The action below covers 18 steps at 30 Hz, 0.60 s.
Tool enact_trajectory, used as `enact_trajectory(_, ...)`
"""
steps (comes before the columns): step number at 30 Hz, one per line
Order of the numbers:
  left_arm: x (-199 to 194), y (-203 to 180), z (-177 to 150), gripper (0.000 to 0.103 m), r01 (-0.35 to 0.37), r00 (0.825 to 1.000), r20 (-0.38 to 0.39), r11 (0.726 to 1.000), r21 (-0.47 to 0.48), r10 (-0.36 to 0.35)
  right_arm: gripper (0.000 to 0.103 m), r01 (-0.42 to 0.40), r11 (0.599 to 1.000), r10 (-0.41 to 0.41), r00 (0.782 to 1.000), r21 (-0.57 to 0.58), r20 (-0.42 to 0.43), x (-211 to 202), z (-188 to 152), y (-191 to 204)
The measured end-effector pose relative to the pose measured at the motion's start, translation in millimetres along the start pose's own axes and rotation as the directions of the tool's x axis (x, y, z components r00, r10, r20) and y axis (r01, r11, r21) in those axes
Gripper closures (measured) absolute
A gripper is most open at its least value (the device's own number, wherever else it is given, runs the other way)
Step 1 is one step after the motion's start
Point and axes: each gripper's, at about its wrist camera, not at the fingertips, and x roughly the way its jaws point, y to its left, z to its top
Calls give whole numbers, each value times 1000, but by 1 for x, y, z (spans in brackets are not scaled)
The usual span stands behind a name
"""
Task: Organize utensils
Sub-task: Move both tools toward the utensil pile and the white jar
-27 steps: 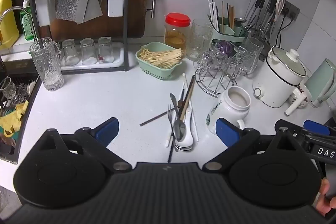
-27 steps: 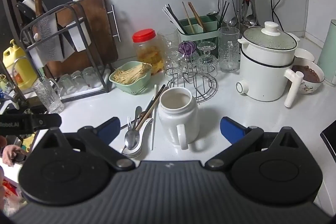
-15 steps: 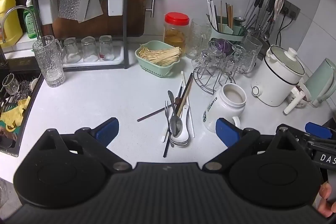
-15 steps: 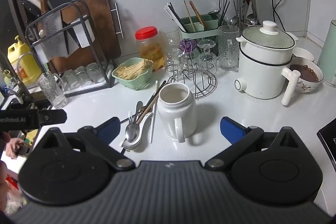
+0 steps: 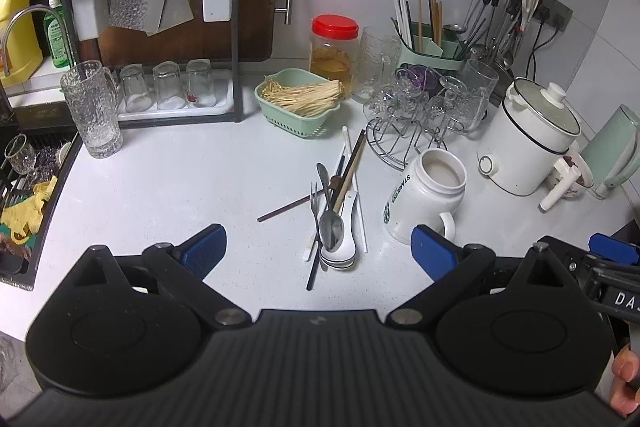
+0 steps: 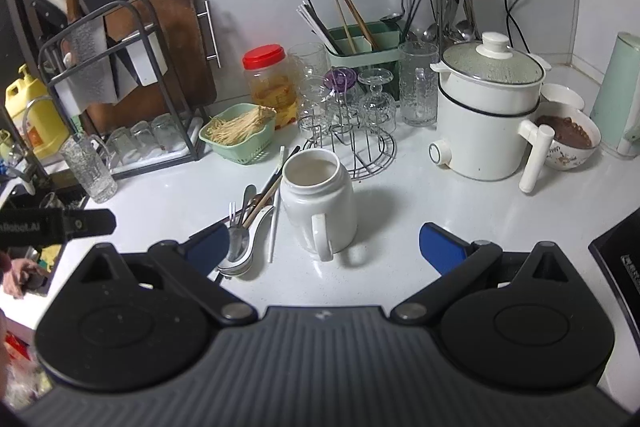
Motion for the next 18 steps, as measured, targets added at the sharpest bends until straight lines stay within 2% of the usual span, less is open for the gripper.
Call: enact_trajectory(18,2,-10,-1,3,6,1000,13,1000,25,-7,1,-27,999,27,1000,18,4,-1,2,-4)
